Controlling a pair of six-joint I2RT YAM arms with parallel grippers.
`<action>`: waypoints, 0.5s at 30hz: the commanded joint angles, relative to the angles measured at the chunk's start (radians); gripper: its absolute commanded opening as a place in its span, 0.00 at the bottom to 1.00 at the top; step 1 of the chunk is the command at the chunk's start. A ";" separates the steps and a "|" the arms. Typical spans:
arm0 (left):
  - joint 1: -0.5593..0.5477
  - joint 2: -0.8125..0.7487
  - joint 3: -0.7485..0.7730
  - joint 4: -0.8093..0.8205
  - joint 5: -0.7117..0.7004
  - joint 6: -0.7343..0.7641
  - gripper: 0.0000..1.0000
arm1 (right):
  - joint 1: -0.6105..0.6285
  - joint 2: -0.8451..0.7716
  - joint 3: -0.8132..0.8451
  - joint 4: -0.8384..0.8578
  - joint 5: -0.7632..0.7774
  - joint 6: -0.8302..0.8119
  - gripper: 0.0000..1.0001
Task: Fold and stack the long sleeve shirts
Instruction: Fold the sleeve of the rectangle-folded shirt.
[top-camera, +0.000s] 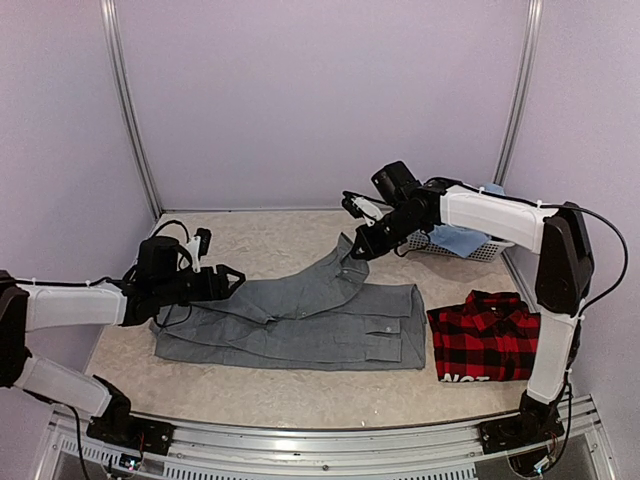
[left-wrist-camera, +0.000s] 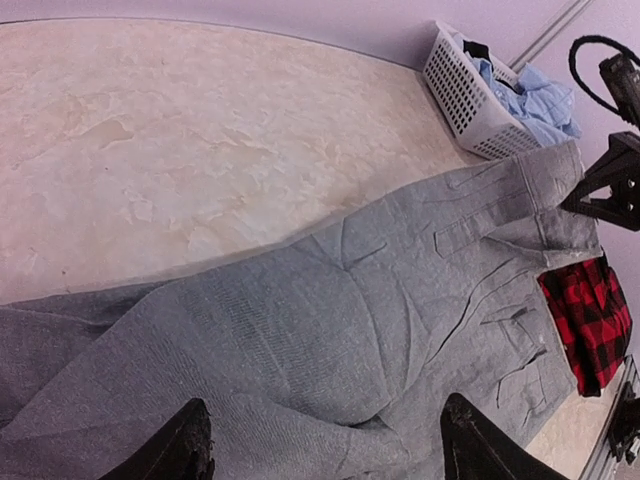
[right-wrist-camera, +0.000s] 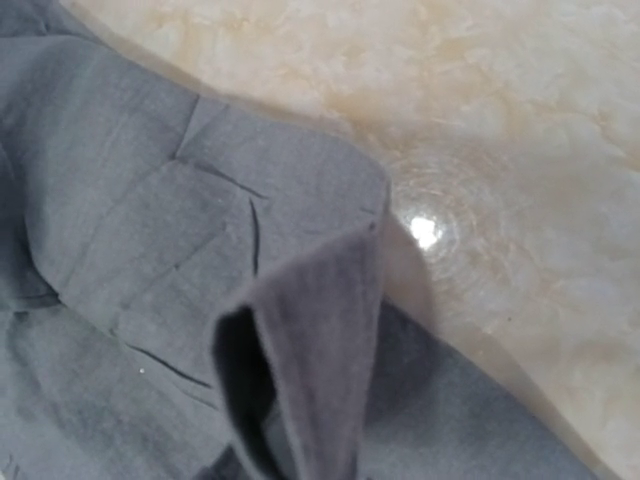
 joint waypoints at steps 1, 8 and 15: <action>-0.065 0.044 -0.028 0.049 0.030 0.071 0.74 | -0.008 -0.057 0.025 -0.049 0.010 0.020 0.00; -0.234 0.083 0.012 0.003 -0.230 0.143 0.74 | -0.007 -0.064 0.000 -0.062 0.003 0.015 0.00; -0.317 0.220 0.135 -0.038 -0.338 0.122 0.74 | -0.007 -0.090 -0.050 -0.045 -0.006 0.021 0.00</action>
